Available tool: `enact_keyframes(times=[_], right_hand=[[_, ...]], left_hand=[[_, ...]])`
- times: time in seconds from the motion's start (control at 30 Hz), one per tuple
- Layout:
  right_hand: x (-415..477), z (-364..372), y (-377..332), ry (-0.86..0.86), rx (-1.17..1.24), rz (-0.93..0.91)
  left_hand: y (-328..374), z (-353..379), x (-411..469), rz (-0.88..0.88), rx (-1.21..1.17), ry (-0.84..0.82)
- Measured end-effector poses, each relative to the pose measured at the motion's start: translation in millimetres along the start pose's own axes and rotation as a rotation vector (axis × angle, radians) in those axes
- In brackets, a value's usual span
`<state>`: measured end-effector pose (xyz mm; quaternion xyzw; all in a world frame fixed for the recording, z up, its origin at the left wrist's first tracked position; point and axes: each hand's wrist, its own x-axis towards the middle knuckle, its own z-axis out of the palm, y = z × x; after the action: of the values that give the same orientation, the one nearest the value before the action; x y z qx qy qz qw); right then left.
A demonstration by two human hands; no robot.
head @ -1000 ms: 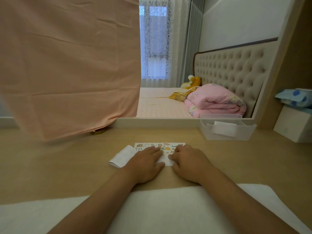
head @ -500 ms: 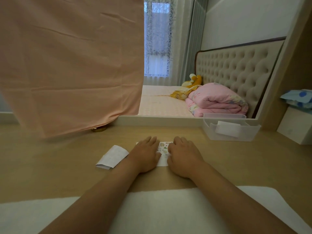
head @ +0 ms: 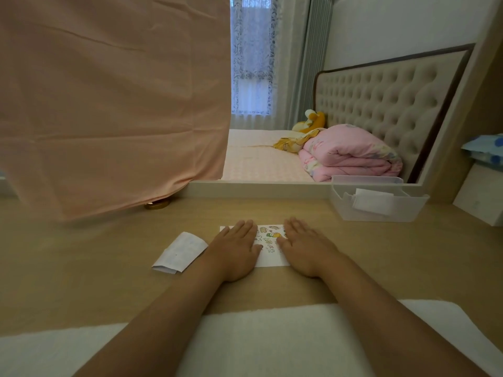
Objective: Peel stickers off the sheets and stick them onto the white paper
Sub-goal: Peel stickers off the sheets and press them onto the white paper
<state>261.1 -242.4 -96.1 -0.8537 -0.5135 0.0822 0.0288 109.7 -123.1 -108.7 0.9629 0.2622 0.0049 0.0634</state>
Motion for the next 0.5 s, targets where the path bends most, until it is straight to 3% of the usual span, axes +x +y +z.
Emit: enact_keyframes(times=[0.13,0.23,0.33,0.5], right_hand=[[2.7,0.8,3.3,0.032,-0.051,0.113],[0.5,0.7,-17.0,0.087,-0.020,-0.095],[0.0,4.8,-30.9,-0.001,0.037,-0.223],[4.8,6.2,-19.4,0.005,0.024,-0.092]], left_hand=[[0.9,-0.6,1.0,0.004,0.021,-0.007],[1.7,-1.0,1.2,0.025,0.020,-0.005],[1.6,-2.5,0.7,0.034,-0.005,-0.014],[-1.6,-2.2,-4.0,-0.032,-0.007,-0.010]])
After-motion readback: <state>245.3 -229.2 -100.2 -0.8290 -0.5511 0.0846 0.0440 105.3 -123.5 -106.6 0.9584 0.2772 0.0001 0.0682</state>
